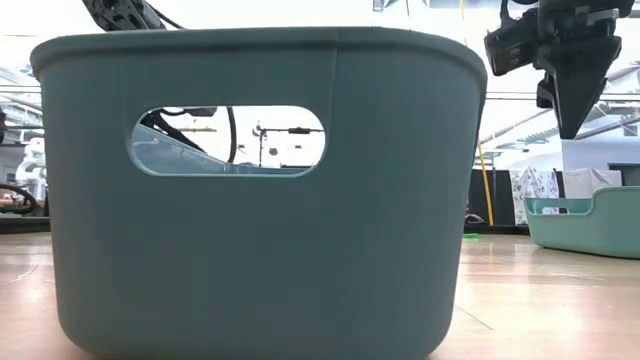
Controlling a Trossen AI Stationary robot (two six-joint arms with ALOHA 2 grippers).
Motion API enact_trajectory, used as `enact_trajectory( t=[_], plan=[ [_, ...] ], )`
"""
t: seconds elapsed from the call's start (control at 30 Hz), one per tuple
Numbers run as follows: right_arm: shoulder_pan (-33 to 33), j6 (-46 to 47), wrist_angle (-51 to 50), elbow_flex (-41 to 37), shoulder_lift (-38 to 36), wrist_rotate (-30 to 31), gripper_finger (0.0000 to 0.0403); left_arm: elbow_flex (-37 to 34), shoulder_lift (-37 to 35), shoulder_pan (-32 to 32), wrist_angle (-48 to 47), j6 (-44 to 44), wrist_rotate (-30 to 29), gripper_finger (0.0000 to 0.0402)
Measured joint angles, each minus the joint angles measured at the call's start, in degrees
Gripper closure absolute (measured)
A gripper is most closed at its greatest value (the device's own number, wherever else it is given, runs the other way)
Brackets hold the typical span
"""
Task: Sort rubber bands into baskets
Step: Put the green rubber band into the green bin
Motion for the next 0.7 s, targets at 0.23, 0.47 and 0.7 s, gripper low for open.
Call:
enact_trajectory(
  t=[0.23,0.47,0.7],
  plan=[
    [0.0,0.1,0.31,0.0,0.0,0.0,0.028,-0.17,-0.72,3.51,-3.36,3.32,-0.02,0.0296],
    [0.0,1.06,2.53,0.02,0.0,0.0,0.028,-0.34,-0.94,5.0,-1.77,4.49,-0.49,0.0392],
    [0.0,-0.93,11.74,0.02,0.01,5.45,0.028,3.75,-4.58,2.37,7.11,5.68,2.68,0.0398]
  ],
)
